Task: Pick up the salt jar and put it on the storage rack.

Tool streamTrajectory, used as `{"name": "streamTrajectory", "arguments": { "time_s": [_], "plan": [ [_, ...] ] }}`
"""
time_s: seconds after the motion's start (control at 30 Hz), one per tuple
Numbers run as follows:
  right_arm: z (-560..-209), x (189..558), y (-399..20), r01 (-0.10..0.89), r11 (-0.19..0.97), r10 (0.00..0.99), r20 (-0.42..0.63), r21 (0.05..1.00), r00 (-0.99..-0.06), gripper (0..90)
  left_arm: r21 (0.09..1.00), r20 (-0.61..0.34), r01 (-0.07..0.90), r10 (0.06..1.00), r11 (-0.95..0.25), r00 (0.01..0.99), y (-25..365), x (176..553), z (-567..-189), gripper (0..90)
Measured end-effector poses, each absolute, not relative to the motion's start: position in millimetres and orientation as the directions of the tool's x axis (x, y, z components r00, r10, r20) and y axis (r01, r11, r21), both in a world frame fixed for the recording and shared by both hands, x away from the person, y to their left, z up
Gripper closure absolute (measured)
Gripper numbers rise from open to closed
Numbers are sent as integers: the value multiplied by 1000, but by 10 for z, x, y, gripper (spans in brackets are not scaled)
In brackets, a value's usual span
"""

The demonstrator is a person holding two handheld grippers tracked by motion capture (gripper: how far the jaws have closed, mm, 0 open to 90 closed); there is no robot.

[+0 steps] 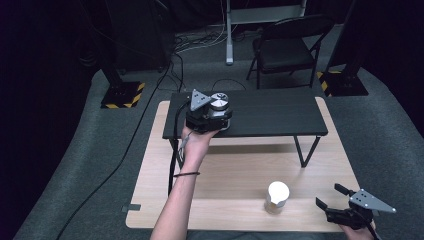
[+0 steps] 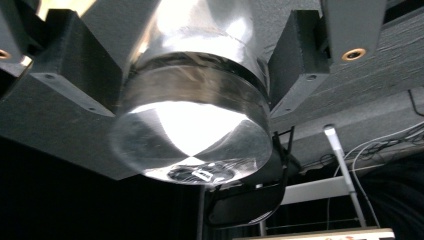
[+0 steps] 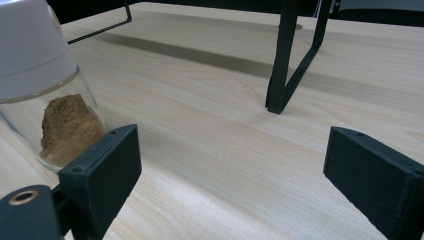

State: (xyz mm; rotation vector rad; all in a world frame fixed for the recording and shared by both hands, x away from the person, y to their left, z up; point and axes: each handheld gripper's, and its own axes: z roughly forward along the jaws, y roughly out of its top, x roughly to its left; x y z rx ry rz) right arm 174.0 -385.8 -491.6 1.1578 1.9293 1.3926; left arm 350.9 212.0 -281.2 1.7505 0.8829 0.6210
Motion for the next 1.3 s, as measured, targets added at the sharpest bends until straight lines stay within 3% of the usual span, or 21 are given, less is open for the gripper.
{"name": "streamTrajectory", "arguments": {
  "time_s": [0.53, 1.3],
  "plan": [
    [-4917, 1738, -3851, 349, 122, 850, 84, 929, -520, 67, 941, 37, 254, 818, -222, 575, 2437, 3083, -3113, 165],
    [-4919, 1738, -3840, 350, 126, 849, 81, 928, -522, 67, 961, 25, 210, 813, -180, 582, 2927, 2325, -3893, 145]
  ]
}}
